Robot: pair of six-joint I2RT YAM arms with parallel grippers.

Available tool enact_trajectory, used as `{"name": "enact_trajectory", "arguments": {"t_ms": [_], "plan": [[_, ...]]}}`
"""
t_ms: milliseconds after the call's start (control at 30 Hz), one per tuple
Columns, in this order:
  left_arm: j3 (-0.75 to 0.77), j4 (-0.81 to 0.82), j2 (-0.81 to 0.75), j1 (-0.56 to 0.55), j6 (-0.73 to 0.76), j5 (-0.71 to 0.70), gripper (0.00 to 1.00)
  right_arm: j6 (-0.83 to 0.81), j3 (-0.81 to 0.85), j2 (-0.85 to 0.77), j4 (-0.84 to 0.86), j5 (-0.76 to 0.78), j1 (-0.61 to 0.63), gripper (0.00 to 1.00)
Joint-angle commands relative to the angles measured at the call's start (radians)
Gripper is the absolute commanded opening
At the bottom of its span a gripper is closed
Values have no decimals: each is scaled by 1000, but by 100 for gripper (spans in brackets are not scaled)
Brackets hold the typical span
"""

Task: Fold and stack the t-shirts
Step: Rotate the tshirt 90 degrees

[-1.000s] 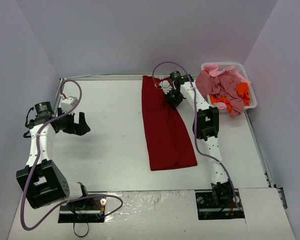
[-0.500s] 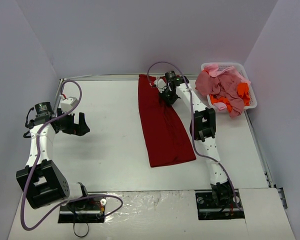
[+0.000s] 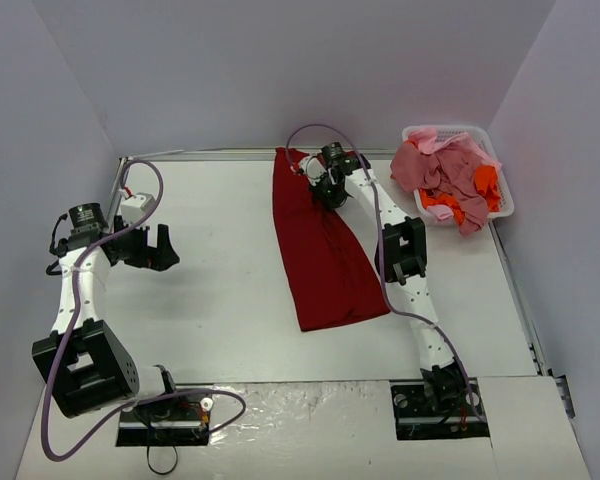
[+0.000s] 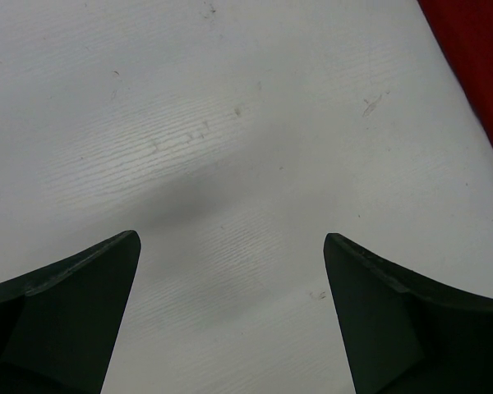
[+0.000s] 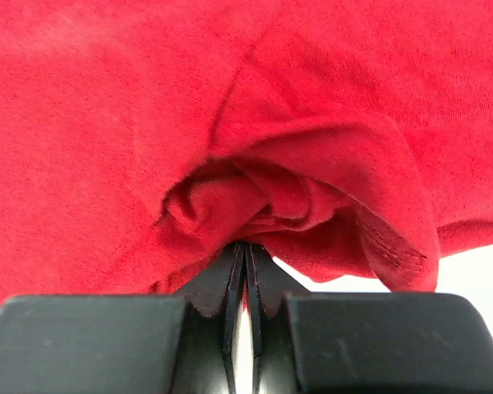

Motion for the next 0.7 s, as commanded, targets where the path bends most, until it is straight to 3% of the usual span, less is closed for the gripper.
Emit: {"name": "enact_trajectory", "arguments": {"t_ms": [0,400,667], "plan": [[46,-16,-17,-1,9,0,94,0,29,39,14,21,46,0],[49,-24,6,2,17,0,94,16,26,58,54,86,41,0],[49,-29,4,2,18,9,94,13,-127,-19,60,119,-41,0]]}}
